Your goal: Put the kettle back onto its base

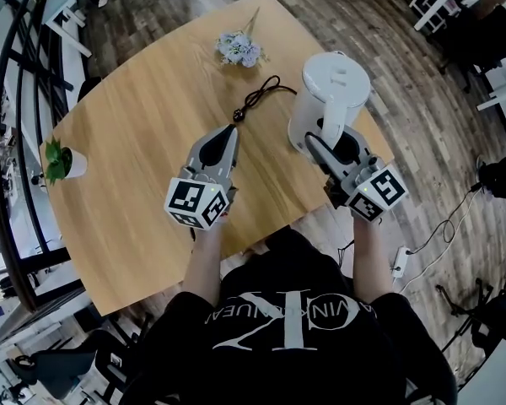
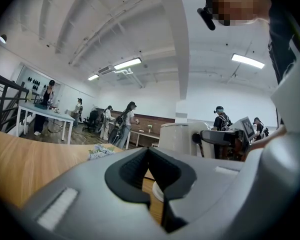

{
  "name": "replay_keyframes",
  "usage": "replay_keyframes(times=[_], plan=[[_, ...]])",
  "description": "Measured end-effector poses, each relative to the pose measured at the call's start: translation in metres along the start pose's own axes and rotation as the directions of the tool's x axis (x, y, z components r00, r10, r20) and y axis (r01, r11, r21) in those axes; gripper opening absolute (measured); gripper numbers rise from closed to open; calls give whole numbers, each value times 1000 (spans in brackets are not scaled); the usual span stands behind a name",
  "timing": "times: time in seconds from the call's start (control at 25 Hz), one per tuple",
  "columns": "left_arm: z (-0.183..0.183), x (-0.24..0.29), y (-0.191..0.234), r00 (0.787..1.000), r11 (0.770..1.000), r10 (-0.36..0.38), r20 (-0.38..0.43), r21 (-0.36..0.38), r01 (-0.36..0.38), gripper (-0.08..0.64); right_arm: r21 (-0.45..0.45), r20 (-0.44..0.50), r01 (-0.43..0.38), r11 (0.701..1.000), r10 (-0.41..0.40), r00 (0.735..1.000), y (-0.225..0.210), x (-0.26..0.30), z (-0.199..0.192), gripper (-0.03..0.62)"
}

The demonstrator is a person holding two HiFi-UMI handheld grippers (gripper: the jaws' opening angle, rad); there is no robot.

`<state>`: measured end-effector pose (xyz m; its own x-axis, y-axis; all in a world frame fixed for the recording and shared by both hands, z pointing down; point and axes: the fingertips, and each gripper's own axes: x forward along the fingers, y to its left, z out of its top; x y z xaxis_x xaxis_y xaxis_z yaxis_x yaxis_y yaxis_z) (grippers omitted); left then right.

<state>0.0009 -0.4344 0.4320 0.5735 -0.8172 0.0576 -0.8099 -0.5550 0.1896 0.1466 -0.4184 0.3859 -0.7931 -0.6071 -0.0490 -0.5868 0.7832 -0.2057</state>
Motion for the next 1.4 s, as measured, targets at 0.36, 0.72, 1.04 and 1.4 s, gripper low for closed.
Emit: replay_keyframes(times=[0.36,0.72,1.04,1.4], plan=[[3,-3,-5,1000,1000,-15,5,5,15,12,-47,-49,39,998,-41,998,7,-26,-12,159],[1,-13,-4,1000,1000,-12,8,3,12,12,-79,-120,86,993,-95,988,16,-34,-26,158],[7,-23,-3,1000,1000,0,25,-5,0,12,-71,-135,93,993,-102,986,11,-11,-21,158],[4,-27,-4,1000,1000,6,26,-15,-6,11,-23,-103,89,996,-90,991,-1,3,-11,158]])
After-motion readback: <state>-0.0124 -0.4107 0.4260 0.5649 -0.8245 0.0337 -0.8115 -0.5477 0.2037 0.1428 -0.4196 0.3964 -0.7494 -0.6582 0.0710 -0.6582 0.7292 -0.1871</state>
